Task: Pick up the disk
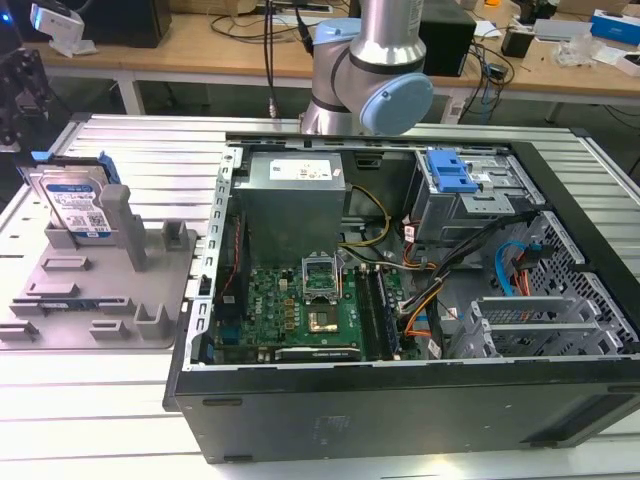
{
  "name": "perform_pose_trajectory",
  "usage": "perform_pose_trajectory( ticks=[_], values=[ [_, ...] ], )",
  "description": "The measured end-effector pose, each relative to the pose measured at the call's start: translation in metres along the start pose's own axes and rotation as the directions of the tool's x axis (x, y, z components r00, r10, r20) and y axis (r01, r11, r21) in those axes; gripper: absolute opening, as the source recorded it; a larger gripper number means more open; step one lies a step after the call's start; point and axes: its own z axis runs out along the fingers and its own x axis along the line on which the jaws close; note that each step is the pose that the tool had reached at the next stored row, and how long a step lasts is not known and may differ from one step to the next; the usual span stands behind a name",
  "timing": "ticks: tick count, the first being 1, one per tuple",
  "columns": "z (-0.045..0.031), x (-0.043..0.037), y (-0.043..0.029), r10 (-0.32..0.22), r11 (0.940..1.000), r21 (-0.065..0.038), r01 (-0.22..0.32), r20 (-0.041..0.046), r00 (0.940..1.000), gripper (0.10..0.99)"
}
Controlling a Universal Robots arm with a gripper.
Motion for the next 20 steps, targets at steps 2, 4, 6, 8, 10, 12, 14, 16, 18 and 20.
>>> perform_pose_trajectory(
  ticks=[2, 4, 6, 8, 10, 12, 14, 16, 18, 20],
  values=[
    [0.0003, -0.0001, 0.0003, -0.013, 0.9999, 0.000, 0.013, 0.0001, 0.9999, 0.604],
    [0.0003, -0.0001, 0.0003, -0.013, 0.9999, 0.000, 0.013, 0.0001, 0.9999, 0.604],
    [0.0003, -0.0001, 0.0003, -0.013, 0.9999, 0.000, 0.013, 0.0001, 0.9999, 0.604],
    [0.0004, -0.0001, 0.0004, -0.013, 0.9999, 0.000, 0.013, 0.0000, 0.9999, 0.604],
    [0.0009, -0.0001, 0.0003, -0.013, 0.9999, 0.000, 0.013, 0.0001, 0.9999, 0.604],
    [0.0019, -0.0002, 0.0003, -0.013, 0.9999, 0.000, 0.013, 0.0001, 0.9999, 0.604],
    [0.0034, -0.0002, 0.0003, -0.013, 0.9999, -0.001, 0.013, 0.0001, 0.9999, 0.604],
    [0.0041, -0.0002, 0.0003, -0.013, 0.9999, -0.001, 0.013, 0.0000, 0.9999, 0.604],
    [0.0057, -0.0003, 0.0004, -0.013, 0.9999, -0.001, 0.013, 0.0001, 0.9999, 0.604],
    [0.0067, -0.0003, 0.0005, -0.012, 0.9999, -0.001, 0.012, -0.0001, 0.9999, 0.604]
  ],
)
